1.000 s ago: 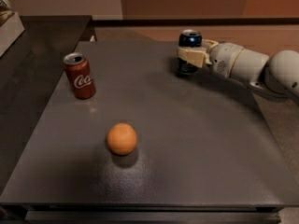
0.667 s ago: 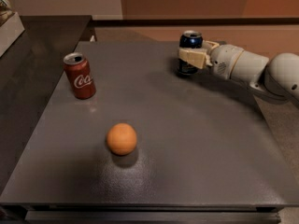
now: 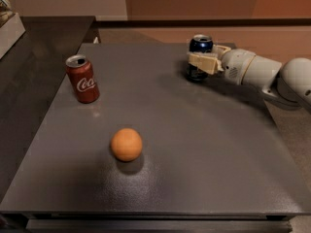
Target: Place pepsi can upright
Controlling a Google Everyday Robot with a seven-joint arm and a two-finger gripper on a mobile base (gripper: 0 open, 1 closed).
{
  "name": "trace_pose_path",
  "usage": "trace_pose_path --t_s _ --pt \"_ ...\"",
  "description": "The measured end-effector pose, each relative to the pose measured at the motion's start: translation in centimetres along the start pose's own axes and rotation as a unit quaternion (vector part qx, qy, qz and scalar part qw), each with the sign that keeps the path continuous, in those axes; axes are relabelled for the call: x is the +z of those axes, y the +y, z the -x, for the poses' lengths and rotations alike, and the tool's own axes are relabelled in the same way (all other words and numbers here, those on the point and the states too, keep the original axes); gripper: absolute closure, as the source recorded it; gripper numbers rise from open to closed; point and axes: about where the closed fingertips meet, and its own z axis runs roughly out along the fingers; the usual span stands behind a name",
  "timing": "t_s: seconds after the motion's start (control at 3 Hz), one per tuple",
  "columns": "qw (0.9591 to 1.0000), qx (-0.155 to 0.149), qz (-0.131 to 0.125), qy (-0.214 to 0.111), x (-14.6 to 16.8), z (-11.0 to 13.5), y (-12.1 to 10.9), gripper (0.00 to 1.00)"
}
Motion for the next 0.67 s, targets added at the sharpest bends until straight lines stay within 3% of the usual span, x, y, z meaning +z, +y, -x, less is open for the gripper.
trace_pose_path --t_s 0.33,0.67 --pt "1.0 0.0 0.002 0.0 0.17 -0.02 0.14 0.0" --pt "1.0 0.0 0.002 0.0 0.17 -0.02 0.14 0.0"
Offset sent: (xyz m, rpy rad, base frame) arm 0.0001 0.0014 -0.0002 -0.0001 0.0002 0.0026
